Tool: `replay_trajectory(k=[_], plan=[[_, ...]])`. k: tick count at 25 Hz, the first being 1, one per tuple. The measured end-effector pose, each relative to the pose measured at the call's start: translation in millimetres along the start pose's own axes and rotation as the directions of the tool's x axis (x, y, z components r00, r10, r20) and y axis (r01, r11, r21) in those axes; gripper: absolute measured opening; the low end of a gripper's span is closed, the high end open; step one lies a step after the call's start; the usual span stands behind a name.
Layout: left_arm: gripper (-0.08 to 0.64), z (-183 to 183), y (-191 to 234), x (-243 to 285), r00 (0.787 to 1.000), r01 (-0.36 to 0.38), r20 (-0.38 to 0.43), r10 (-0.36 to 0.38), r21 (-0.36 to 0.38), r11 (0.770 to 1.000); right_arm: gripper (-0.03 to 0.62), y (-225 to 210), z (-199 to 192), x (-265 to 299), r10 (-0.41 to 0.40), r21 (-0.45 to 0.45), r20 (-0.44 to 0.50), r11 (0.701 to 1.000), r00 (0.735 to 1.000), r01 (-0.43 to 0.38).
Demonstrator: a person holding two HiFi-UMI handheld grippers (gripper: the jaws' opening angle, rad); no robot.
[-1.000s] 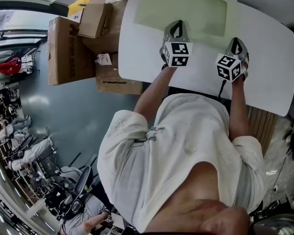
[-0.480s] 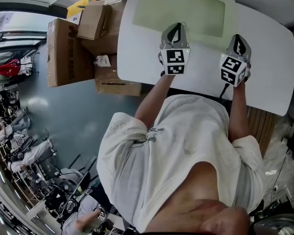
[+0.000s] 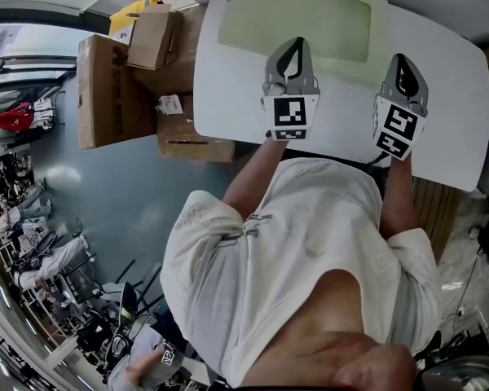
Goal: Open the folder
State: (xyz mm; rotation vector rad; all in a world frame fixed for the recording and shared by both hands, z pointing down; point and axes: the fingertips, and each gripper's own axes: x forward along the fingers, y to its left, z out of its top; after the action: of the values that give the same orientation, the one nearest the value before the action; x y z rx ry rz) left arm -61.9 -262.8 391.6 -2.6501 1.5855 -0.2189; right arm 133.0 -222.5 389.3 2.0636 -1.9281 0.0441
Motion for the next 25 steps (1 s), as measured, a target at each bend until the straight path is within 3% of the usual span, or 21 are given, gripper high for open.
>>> replay_trajectory(k=[10, 13, 16, 20, 25], plan=[[-0.002, 40.4, -8.2, -17.5, 0.995, 0.031, 0.096, -0.029, -0.015, 0.999, 0.000, -7.3, 26.1, -21.9, 0.010, 0.047, 0.078, 0.999, 0.997, -0.014], [-0.002, 56.5, -10.1, -23.2, 0.991, 0.028, 0.129, -0.022, -0.048, 0.998, 0.001, -6.8, 42.7, -29.8, 0.017, 0.053, 0.126, 0.998, 0.992, -0.024], [-0.002, 67.4, -11.3, -27.2, 0.988, 0.029, 0.154, -0.021, -0.049, 0.998, 0.000, -4.9, 58.7, -38.3, 0.022, 0.054, 0.199, 0.998, 0.980, -0.033], [-0.002, 78.2, -16.3, -32.9, 0.976, 0.042, 0.214, -0.041, -0.002, 0.999, 0.000, -1.4, 72.2, -50.7, 0.035, 0.072, 0.342, 0.995, 0.939, -0.063], [-0.002, 82.7, -17.1, -37.9, 0.967, 0.042, 0.250, -0.043, 0.009, 0.999, 0.000, 1.6, 73.1, -53.4, 0.029, 0.065, 0.359, 0.996, 0.933, -0.056]])
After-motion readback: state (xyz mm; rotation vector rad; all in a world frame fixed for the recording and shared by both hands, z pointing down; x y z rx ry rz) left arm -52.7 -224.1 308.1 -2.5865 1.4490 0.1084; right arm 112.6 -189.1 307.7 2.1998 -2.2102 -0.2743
